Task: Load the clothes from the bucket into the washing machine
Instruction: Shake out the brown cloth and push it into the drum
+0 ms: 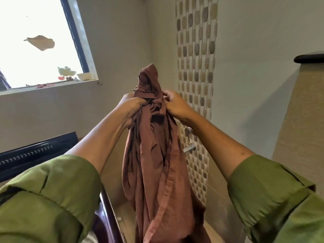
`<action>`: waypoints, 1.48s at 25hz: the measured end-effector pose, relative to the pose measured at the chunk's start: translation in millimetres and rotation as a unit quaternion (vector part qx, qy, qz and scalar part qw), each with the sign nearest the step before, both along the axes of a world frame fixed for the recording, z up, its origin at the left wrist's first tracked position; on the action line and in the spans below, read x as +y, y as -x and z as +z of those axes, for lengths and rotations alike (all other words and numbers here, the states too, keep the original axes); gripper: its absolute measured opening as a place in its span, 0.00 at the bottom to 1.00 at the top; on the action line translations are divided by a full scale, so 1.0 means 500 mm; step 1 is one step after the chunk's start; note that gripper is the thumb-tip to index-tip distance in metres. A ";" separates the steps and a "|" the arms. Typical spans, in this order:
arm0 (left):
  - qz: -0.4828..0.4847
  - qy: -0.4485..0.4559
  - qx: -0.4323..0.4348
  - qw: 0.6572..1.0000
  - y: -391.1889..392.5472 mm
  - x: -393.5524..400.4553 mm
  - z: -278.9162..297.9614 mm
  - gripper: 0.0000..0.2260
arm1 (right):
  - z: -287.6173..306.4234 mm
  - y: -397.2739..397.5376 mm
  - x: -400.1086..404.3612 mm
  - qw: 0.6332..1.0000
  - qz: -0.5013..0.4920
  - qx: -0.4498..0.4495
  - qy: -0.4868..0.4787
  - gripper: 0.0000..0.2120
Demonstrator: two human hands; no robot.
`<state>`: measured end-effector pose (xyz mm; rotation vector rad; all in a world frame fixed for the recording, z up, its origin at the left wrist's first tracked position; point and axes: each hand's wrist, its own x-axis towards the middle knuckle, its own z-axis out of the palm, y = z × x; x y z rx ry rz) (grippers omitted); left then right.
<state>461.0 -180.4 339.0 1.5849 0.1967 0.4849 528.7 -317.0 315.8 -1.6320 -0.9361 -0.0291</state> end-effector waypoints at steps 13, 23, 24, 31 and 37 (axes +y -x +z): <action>0.095 0.074 -0.083 0.989 0.026 0.064 0.018 0.08 | -0.244 -0.032 -0.037 0.862 -0.259 -0.042 0.434 0.07; 0.106 0.140 -0.131 0.976 0.053 0.150 -0.001 0.12 | -0.054 -0.122 -0.173 0.857 -0.497 0.121 0.059 0.14; 0.083 0.144 -0.135 0.977 0.045 0.136 -0.002 0.14 | -0.010 -0.103 -0.147 0.876 -0.469 0.108 -0.017 0.13; -0.151 0.214 -0.097 0.960 -0.011 0.014 0.009 0.10 | 0.126 0.036 0.093 0.990 -0.080 -0.016 -0.116 0.13; -0.096 0.123 -0.104 0.982 0.002 -0.007 0.028 0.07 | 0.072 0.027 0.062 0.978 0.008 0.051 -0.204 0.17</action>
